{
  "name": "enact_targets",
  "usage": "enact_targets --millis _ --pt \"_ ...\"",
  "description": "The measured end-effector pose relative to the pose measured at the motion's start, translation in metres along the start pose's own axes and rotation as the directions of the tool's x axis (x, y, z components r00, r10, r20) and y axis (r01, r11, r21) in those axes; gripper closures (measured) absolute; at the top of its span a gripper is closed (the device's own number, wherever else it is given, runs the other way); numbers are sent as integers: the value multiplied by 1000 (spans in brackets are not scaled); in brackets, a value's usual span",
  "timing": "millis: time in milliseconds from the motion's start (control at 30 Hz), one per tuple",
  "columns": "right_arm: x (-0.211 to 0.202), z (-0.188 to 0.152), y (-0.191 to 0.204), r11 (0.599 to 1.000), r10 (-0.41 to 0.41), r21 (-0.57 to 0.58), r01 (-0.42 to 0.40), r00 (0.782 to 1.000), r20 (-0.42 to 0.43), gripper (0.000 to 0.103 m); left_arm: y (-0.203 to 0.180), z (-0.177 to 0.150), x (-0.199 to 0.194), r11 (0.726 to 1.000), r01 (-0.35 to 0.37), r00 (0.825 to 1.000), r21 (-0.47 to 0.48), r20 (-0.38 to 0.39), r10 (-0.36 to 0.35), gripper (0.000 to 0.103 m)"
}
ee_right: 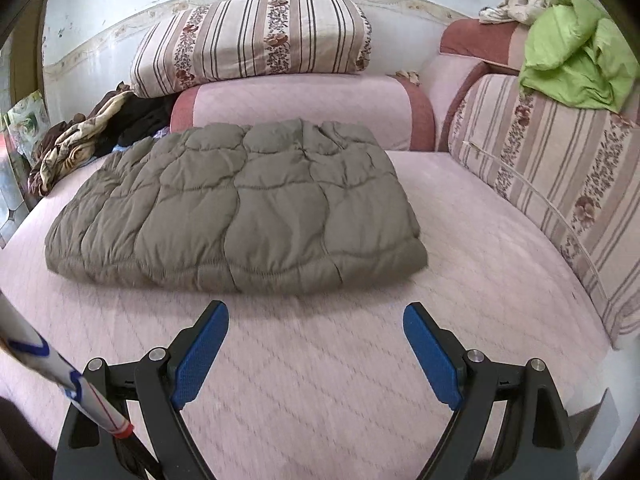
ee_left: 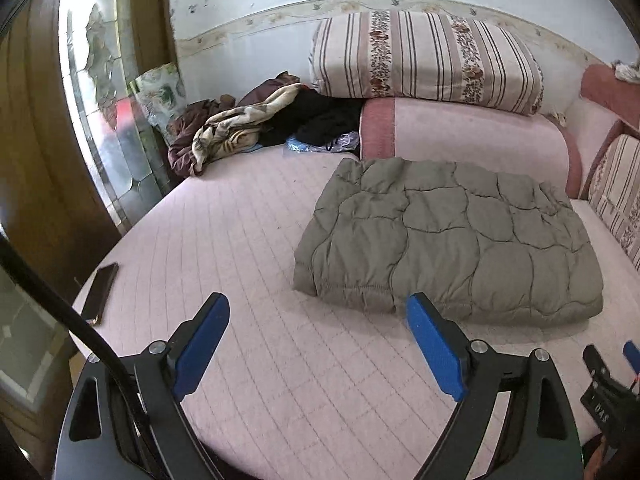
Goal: Fold large clothes
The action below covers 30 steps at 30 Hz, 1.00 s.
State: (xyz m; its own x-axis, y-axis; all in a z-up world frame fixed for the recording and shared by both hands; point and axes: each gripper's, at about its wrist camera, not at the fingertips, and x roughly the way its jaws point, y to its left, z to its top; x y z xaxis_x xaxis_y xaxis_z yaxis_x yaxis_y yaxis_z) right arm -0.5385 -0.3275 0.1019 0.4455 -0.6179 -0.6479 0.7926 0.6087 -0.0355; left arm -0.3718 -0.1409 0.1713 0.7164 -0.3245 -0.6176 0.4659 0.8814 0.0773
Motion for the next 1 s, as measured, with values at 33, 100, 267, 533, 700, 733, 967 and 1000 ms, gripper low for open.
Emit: enact_targets --millis 33,100,267,533,700,733,967,1000 --pt "-3 -2 -1 1000 3 3 -3 1000 -5 11 1 -2 -1 1000 8 1000 -8 -2 -8 13" --pt "-8 -5 -1 1000 8 6 -8 1000 -11 11 3 -5 -4 999 24 1000 -26 -11 -24 13" --pt "-22 -6 9 1000 22 -12 -22 1000 -6 11 7 -12 -11 998 41 999 -44 -21 -42 13" --pt "-41 -4 32 997 55 -61 -54 998 19 11 15 -18 -38 995 77 996 -62 52 -74 13" --pt "-52 -4 43 994 68 -85 -65 997 33 11 21 -17 -55 989 121 987 -85 120 -110 11" --pt "-53 -4 44 994 69 -89 -66 997 35 11 22 -17 -59 986 141 982 -89 138 -128 11" --pt "-64 1 51 993 70 -103 -64 996 57 11 20 -14 -67 984 168 979 -63 131 -159 10" --pt "-65 2 52 992 70 -106 -64 996 59 11 20 -15 -66 983 171 979 -64 123 -162 10"
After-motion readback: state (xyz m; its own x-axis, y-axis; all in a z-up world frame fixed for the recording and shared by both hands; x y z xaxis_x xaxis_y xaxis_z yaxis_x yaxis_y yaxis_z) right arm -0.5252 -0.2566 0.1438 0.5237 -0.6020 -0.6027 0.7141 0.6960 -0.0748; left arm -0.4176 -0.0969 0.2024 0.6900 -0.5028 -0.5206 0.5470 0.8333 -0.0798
